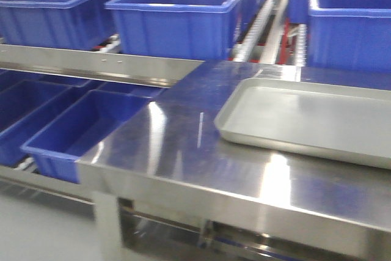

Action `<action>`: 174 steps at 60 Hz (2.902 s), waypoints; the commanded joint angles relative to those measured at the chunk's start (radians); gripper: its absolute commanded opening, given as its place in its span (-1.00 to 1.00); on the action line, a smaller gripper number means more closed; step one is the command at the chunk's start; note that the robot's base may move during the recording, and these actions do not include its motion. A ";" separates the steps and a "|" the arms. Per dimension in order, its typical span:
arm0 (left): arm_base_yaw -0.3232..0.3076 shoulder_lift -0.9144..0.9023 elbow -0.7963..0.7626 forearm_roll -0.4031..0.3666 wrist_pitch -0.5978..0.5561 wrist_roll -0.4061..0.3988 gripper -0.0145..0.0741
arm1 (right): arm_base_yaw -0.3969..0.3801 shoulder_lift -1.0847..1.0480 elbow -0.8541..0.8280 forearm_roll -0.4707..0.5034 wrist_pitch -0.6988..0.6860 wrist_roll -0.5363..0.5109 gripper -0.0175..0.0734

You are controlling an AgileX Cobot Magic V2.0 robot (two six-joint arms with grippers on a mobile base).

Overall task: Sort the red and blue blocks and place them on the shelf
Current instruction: 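Drive the base away from the table holding both cubes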

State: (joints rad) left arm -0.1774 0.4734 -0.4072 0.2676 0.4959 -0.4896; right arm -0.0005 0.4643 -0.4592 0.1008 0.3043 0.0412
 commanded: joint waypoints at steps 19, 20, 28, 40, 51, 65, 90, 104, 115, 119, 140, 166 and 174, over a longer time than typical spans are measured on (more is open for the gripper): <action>0.003 0.008 -0.029 0.010 -0.077 -0.006 -0.40 | -0.008 0.001 -0.030 -0.007 -0.090 -0.007 -0.49; 0.003 0.008 -0.029 0.010 -0.077 -0.006 -0.40 | -0.008 0.001 -0.030 -0.007 -0.090 -0.007 -0.49; 0.003 0.008 -0.029 0.010 -0.077 -0.006 -0.40 | -0.008 0.001 -0.030 -0.007 -0.090 -0.007 -0.49; 0.003 0.008 -0.029 0.010 -0.077 -0.006 -0.40 | -0.008 0.001 -0.030 -0.007 -0.090 -0.007 -0.49; 0.003 0.008 -0.029 0.010 -0.077 -0.006 -0.40 | -0.008 0.001 -0.030 -0.007 -0.090 -0.007 -0.49; 0.003 0.008 -0.029 0.010 -0.077 -0.006 -0.40 | -0.008 0.001 -0.030 -0.007 -0.090 -0.007 -0.49; 0.003 0.008 -0.029 0.010 -0.077 -0.006 -0.40 | -0.008 0.001 -0.030 -0.007 -0.090 -0.007 -0.49; 0.003 0.008 -0.029 0.010 -0.077 -0.006 -0.40 | -0.008 0.001 -0.030 -0.007 -0.090 -0.007 -0.49; 0.003 0.008 -0.029 0.010 -0.077 -0.006 -0.40 | -0.008 0.001 -0.030 -0.007 -0.090 -0.007 -0.49; 0.003 0.008 -0.029 0.010 -0.077 -0.006 -0.40 | -0.008 0.001 -0.030 -0.007 -0.090 -0.007 -0.49; 0.003 0.008 -0.029 0.010 -0.077 -0.006 -0.40 | -0.008 0.001 -0.030 -0.007 -0.090 -0.007 -0.49; 0.003 0.008 -0.029 0.010 -0.077 -0.006 -0.40 | -0.008 0.001 -0.030 -0.007 -0.090 -0.007 -0.49; 0.003 0.008 -0.029 0.010 -0.077 -0.006 -0.40 | -0.008 0.001 -0.030 -0.007 -0.090 -0.007 -0.49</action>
State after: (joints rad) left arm -0.1747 0.4734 -0.4056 0.2676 0.4959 -0.4896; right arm -0.0005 0.4643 -0.4592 0.1008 0.3043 0.0412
